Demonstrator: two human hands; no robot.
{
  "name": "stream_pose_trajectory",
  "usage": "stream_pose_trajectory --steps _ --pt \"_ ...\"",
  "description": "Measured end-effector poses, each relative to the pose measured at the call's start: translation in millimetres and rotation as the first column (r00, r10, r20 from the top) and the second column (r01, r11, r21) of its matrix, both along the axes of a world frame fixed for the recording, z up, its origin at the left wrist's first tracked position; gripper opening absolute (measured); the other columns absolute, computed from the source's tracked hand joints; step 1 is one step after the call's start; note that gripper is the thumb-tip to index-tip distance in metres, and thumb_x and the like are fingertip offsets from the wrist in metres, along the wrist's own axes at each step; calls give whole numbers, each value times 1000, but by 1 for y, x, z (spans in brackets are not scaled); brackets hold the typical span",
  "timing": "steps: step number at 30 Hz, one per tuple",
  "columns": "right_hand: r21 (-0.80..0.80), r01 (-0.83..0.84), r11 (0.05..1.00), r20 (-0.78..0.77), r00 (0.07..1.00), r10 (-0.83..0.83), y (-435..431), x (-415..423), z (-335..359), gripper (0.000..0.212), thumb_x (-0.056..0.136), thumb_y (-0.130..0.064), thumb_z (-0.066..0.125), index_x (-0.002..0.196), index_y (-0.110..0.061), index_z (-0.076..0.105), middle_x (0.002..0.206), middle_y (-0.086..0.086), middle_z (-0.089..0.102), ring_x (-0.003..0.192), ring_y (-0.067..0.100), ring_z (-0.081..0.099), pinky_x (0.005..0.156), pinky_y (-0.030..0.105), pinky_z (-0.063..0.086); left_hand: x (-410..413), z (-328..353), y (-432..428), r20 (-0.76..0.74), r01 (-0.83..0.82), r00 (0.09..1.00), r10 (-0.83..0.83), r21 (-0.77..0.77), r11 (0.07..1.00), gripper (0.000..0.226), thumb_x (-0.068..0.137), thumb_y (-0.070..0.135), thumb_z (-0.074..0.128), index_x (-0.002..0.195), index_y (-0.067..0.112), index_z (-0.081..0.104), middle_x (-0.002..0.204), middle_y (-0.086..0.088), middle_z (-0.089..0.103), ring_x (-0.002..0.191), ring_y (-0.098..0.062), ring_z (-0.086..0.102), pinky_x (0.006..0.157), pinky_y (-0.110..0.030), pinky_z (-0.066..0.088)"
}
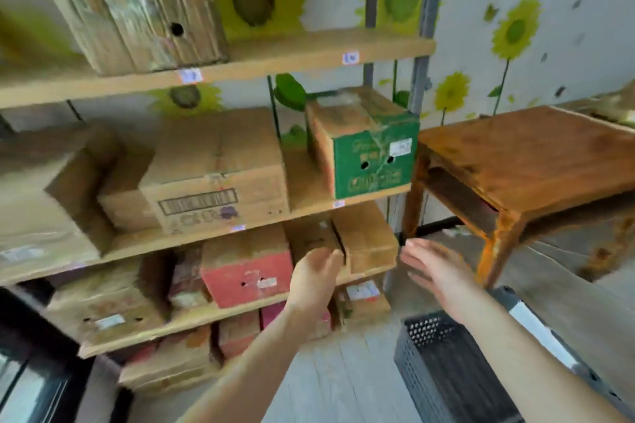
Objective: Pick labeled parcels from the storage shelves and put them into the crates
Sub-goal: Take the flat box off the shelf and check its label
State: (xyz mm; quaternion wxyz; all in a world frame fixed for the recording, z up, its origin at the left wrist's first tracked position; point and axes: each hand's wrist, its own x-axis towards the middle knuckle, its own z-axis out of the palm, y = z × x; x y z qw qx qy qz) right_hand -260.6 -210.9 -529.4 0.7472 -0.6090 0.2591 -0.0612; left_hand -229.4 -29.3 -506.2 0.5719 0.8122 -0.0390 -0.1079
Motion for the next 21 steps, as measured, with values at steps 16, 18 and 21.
stream_pose_trajectory --steps 16,18,21 --pt "-115 -315 942 72 943 324 109 175 55 41 89 -23 60 126 -9 51 122 7 60 112 17 58 100 36 44 126 24 137 2 -341 939 344 -118 932 29 93 24 50 116 10 61 118 -4 64 108 -17 57 97 -32 45" --pt "-128 -312 941 64 945 322 109 196 54 41 88 -24 61 126 -9 51 122 7 60 111 16 59 99 35 45 138 24 144 -3 -402 914 406 -141 905 22 93 22 51 109 12 62 113 -3 65 104 -17 58 93 -32 46" --pt "-156 -298 942 73 947 311 112 229 55 42 88 -24 62 125 -9 52 121 5 59 111 16 58 98 34 45 155 25 158 13 -505 860 510 -126 854 32 93 23 52 120 7 57 117 -6 61 110 -22 56 99 -37 44"
